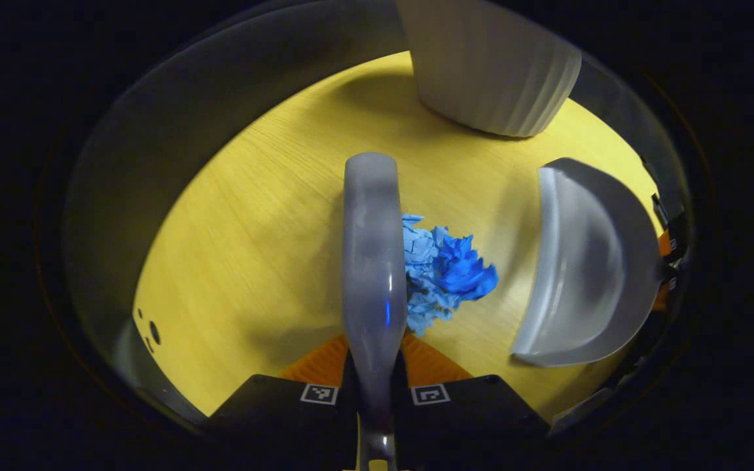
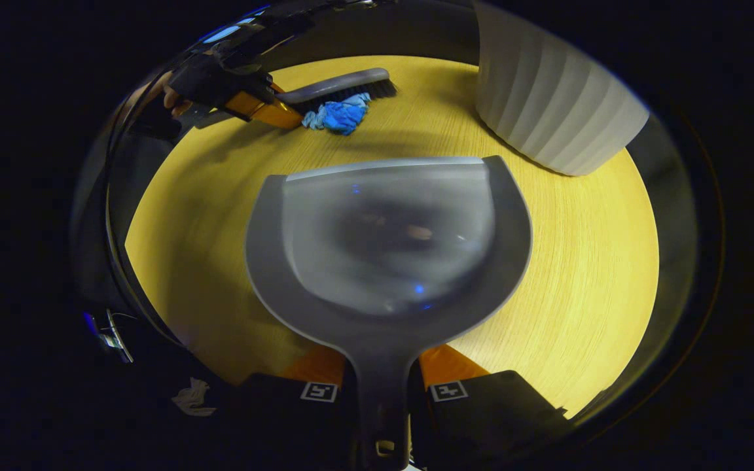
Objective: Pick up the small broom and dustpan from the desktop, sweep the trash into the dustpan with the broom, and then empty the trash into the garbage bin.
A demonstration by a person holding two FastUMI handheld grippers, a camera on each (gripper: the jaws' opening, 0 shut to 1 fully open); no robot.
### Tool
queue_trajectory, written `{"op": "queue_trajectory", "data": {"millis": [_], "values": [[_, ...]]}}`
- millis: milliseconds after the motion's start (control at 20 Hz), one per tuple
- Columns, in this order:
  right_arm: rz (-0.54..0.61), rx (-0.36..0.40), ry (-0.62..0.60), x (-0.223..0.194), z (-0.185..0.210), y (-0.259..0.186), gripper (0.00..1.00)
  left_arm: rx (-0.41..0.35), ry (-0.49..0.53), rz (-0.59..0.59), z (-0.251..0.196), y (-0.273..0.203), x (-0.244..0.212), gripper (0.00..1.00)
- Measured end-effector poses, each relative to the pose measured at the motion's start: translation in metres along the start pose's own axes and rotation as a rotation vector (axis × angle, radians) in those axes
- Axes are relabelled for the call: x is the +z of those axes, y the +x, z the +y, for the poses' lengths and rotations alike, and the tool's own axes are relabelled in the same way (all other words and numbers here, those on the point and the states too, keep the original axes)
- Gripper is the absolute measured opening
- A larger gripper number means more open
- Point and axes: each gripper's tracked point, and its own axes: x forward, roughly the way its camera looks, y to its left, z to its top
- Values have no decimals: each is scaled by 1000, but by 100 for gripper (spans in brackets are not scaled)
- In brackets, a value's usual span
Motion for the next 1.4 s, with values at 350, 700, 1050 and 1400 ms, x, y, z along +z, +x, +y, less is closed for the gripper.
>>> {"op": "queue_trajectory", "data": {"millis": [350,700,1050,1400], "values": [[-33,19,-9,2,1,2,43,-237,107,47,-99,-26,3,26],[-77,56,32,2,0,6,36,-323,-45,13,-137,-45,-7,26],[-90,43,-3,2,1,2,36,-247,-263,-163,-120,-88,-12,26],[-48,16,55,7,7,-9,36,-123,-515,-256,-101,-105,-71,26]]}}
